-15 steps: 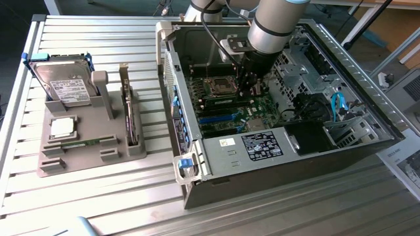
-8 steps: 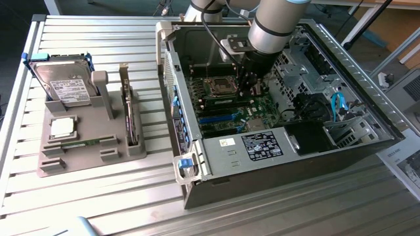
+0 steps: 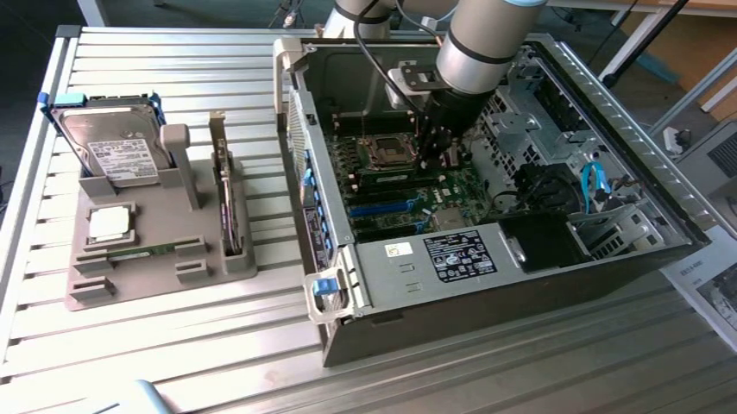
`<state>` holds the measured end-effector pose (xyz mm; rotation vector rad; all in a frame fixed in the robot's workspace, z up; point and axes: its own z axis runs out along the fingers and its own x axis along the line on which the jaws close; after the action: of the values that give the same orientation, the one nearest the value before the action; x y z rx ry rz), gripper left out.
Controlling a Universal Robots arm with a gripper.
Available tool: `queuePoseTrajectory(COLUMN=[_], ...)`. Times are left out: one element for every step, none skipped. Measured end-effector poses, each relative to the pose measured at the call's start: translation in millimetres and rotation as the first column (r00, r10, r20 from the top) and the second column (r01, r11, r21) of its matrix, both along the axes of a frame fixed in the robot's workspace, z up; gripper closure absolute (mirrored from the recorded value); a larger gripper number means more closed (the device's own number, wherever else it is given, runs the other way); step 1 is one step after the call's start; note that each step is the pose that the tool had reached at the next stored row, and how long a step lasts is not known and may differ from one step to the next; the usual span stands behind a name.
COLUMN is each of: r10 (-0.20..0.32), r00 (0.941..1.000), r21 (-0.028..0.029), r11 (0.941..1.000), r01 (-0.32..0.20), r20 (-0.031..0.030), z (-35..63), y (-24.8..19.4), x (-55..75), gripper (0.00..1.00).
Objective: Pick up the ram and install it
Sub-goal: 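Insert the ram into the slot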
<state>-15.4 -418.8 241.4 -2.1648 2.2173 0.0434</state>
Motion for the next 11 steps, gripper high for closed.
queuePoseTrajectory(r10=[0.0,0.0,0.0,0.0,0.0,0.0,0.0,0.0,0.0,0.0,0.0], r00=[1.0,1.0,1.0,1.0,1.0,1.0,1.0,1.0,1.0,1.0,1.0], r21=[0.0001,0.0001,0.0001,0.0002,0.0001,0.0004,0.0003,0.0002,0.0001,0.0001,0.0001], r11=[1.0,1.0,1.0,1.0,1.0,1.0,1.0,1.0,1.0,1.0,1.0], r01=[0.0,0.0,0.0,0.0,0.0,0.0,0.0,0.0,0.0,0.0,0.0], r20=[-0.0001,-0.0001,0.0,0.0,-0.0001,0.0,0.0,0.0,-0.0001,-0.0001,0.0], z=[0.0,0.0,0.0,0.5,1.2,1.5,1.5,1.6,1.7,1.6,1.6], y=[0.0,0.0,0.0,0.0,0.0,0.1,0.0,0.0,0.0,0.0,0.0], x=[0.0,0.0,0.1,0.1,0.2,0.2,0.2,0.2,0.2,0.2,0.2], gripper=[0.88,0.88,0.88,0.88,0.88,0.88,0.88,0.88,0.88,0.88,0.88])
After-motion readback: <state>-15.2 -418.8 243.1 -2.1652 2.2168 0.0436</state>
